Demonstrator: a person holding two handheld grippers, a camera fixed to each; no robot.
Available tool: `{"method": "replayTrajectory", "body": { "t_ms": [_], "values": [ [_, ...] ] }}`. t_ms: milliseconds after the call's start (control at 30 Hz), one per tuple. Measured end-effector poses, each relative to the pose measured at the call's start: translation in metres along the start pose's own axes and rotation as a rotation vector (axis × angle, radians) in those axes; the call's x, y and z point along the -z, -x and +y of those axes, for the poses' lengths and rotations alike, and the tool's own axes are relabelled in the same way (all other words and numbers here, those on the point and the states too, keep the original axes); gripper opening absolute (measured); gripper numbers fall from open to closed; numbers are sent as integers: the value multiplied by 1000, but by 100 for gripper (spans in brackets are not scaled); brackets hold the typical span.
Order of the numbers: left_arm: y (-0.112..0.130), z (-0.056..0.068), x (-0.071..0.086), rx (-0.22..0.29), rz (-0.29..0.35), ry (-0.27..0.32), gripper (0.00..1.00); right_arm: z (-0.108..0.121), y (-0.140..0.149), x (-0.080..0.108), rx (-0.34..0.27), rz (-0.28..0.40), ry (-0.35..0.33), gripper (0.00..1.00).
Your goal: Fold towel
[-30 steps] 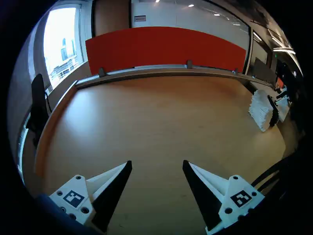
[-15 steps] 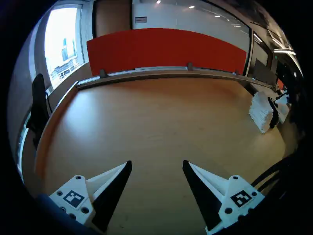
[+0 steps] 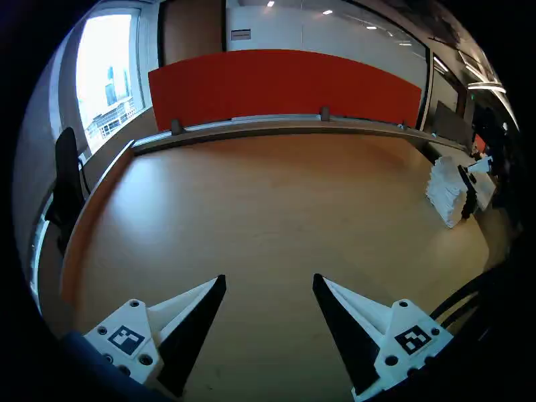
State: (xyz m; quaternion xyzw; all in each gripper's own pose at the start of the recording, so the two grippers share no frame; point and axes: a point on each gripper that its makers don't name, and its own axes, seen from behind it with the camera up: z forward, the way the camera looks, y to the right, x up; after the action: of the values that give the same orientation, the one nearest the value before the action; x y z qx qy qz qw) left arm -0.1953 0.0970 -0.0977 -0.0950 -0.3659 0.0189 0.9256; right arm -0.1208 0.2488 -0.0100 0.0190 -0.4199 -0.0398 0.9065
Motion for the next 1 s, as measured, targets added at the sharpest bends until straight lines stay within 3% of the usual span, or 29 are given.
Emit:
{"method": "replayTrajectory", "body": {
  "t_ms": [700,1000],
  "values": [
    [3,-14,7,23,-8,-49,97,-8,-58,-41,13,43,-23,100],
    [6,-17,7,31,-14,-62,97,-11,-61,-53,19,35,-30,100]
  ]
}}
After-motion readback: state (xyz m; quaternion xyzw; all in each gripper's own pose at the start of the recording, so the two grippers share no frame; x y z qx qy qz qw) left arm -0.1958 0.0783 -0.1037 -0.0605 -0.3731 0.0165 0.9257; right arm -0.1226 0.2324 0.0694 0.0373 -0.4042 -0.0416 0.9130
